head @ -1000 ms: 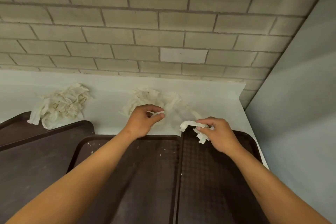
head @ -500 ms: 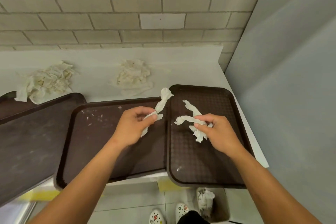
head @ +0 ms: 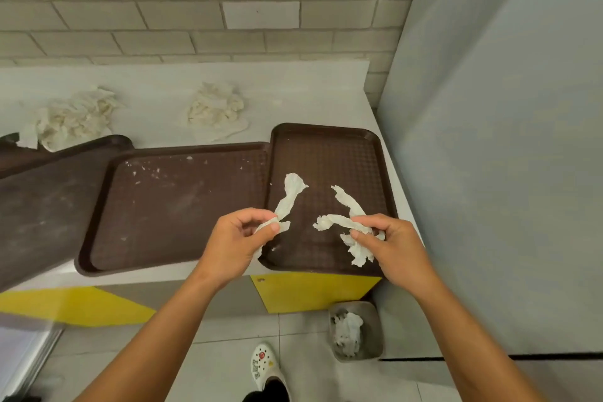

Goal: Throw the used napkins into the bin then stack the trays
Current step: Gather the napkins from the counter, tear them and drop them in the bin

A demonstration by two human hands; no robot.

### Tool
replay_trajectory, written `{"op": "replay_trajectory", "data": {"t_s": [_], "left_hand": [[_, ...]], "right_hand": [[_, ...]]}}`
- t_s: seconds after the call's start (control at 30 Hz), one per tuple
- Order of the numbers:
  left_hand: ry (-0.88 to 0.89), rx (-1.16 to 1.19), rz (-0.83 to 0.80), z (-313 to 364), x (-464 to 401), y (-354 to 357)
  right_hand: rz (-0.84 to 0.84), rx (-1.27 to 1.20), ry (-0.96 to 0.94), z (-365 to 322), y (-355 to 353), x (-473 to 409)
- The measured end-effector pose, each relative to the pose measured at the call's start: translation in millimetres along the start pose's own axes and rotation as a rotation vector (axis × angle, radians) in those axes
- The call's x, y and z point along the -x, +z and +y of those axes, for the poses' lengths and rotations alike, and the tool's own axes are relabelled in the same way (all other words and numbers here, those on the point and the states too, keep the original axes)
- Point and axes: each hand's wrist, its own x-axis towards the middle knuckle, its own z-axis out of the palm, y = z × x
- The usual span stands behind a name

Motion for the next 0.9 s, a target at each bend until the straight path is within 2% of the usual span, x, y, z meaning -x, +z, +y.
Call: {"op": "replay_trajectory", "data": {"t_s": [0.2,0.47,0.67,0.9], "left_hand": [[-0.012,0.035,0.034,-14,61,67],[-0.136,0.127,0.074,-53,138,133],[-0.248,0.027,0.073,-96,162,147],[-0.326,-0.032,0.092,-154,152,160]], "right_hand": [[-0.015,-0.045,0.006,21,-44,57],[-0.068,-0.04,0.089,74,-78,130],[-0.117,0.011,0.207,123,-72,156],[-0.089,0.094,0.352,213,-39,148]]}}
